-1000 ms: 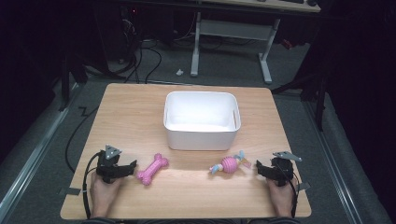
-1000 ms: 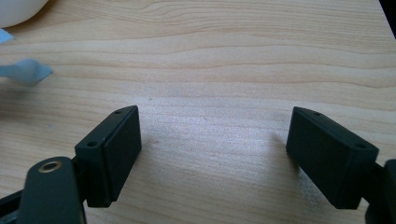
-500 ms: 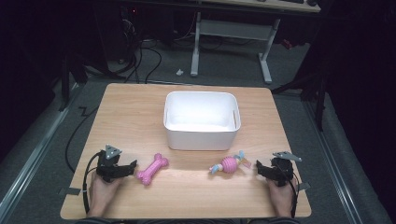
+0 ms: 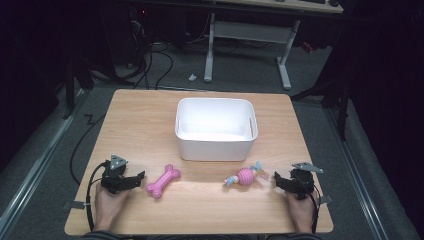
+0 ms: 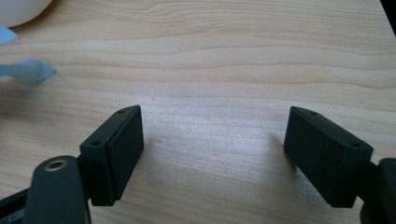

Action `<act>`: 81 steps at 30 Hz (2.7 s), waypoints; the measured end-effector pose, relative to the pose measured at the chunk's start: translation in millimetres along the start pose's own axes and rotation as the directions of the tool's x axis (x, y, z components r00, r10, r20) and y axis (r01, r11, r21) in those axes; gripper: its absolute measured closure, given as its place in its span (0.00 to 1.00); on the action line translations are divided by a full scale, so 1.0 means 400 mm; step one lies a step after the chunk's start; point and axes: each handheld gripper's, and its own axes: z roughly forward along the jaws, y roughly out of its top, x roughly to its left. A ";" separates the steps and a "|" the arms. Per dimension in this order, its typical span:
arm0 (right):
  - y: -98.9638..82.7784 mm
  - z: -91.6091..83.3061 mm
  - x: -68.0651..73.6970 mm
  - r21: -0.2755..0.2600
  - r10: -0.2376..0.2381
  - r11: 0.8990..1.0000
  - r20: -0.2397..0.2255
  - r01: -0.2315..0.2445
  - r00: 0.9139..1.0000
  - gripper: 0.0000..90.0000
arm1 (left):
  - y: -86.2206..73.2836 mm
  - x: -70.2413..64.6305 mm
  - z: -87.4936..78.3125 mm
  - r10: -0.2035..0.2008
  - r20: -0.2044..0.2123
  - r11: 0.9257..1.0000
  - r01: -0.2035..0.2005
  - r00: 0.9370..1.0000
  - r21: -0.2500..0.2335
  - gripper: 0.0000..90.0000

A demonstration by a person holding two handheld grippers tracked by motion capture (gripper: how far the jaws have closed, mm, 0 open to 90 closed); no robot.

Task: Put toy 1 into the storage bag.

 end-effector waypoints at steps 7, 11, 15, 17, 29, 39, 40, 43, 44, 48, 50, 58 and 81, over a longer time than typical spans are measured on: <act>0.000 0.000 0.000 -0.001 -0.002 1.000 -0.001 0.002 1.000 0.23 | 0.000 0.015 -0.026 -0.021 0.027 1.000 0.021 0.999 -0.022 0.27; 0.000 0.000 0.000 -0.001 0.000 1.000 -0.001 0.000 1.000 0.23 | 0.004 0.017 -0.043 -0.018 0.042 0.999 0.019 0.999 -0.029 0.28; 0.000 0.000 0.000 -0.001 0.000 1.000 -0.001 0.000 1.000 0.23 | 0.008 0.017 -0.056 -0.014 0.063 0.999 0.016 0.998 -0.038 0.30; 0.000 0.000 0.000 -0.001 0.000 1.000 -0.001 0.000 1.000 0.23 | 0.010 0.016 -0.065 -0.007 0.094 0.999 0.011 0.996 -0.049 0.30; 0.000 0.000 0.000 -0.002 -0.001 1.000 -0.001 0.001 1.000 0.23 | 0.043 -0.026 -0.108 0.043 0.176 0.997 -0.030 0.984 -0.073 0.30; 0.000 0.000 0.000 -0.002 0.000 1.000 -0.001 0.000 1.000 0.23 | 0.075 -0.095 -0.113 0.113 0.217 0.993 -0.105 0.970 -0.049 0.33; 0.000 0.000 0.000 -0.002 -0.001 1.000 -0.001 0.001 1.000 0.23 | 0.079 -0.108 -0.107 0.125 0.214 0.992 -0.120 0.969 -0.037 0.33; -0.001 0.000 0.000 -0.002 -0.001 1.000 -0.001 0.001 1.000 0.23 | 0.083 -0.122 -0.099 0.133 0.219 0.991 -0.132 0.967 -0.016 0.35; -0.001 0.000 0.000 -0.002 -0.001 1.000 -0.001 0.001 1.000 0.23 | 0.087 -0.133 -0.090 0.138 0.231 0.990 -0.142 0.963 0.001 0.35; -0.001 0.000 0.000 -0.002 -0.001 1.000 -0.002 0.001 1.000 0.23 | 0.091 -0.156 -0.071 0.156 0.239 0.985 -0.169 0.958 0.033 0.37; -0.001 0.000 0.000 -0.002 -0.001 1.000 -0.001 0.001 1.000 0.23 | 0.092 -0.161 -0.067 0.161 0.237 0.984 -0.176 0.958 0.041 0.37; -0.001 -0.001 0.001 -0.002 -0.001 1.000 -0.001 0.001 1.000 0.23 | 0.103 -0.191 -0.038 0.198 0.226 0.973 -0.220 0.954 0.073 0.39; -0.001 -0.001 0.001 -0.002 -0.002 1.000 -0.001 0.002 1.000 0.23 | 0.118 -0.215 0.006 0.212 0.230 0.951 -0.255 0.950 0.175 0.50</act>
